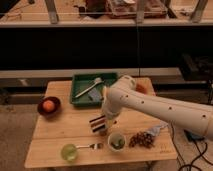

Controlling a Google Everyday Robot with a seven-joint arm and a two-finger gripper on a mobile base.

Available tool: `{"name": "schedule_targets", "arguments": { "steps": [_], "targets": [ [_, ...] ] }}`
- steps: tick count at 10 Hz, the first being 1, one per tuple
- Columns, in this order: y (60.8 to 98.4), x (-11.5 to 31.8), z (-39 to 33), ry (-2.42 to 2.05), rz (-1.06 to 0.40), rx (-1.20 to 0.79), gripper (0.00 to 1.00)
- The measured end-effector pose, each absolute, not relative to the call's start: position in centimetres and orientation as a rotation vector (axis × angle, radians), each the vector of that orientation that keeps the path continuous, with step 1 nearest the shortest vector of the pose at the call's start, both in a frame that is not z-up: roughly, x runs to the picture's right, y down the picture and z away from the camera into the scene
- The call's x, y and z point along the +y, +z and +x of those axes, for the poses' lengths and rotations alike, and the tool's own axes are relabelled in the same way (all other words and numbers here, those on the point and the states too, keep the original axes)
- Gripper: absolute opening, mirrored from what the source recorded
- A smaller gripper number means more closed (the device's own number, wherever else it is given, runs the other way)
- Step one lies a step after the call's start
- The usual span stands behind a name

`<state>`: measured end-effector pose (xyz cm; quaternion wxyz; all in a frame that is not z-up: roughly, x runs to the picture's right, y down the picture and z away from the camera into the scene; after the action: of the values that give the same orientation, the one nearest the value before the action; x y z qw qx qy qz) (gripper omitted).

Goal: Place eraser in metal cup

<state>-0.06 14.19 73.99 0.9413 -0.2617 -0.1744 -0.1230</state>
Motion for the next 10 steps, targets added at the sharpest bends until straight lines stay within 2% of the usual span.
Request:
{"name": "schedule_targets", "arguments": {
  "steps": [1,3,10],
  "targets": [
    [74.0,14.2,0.0,-0.249,-0.535,-0.356,0.73],
    [74.0,14.4,0.2,-0.238,-0.549,-0.358,0.8],
    [73.5,15.0,1.8,-0.246,-0.577,-0.343,0.8]
  ]
}}
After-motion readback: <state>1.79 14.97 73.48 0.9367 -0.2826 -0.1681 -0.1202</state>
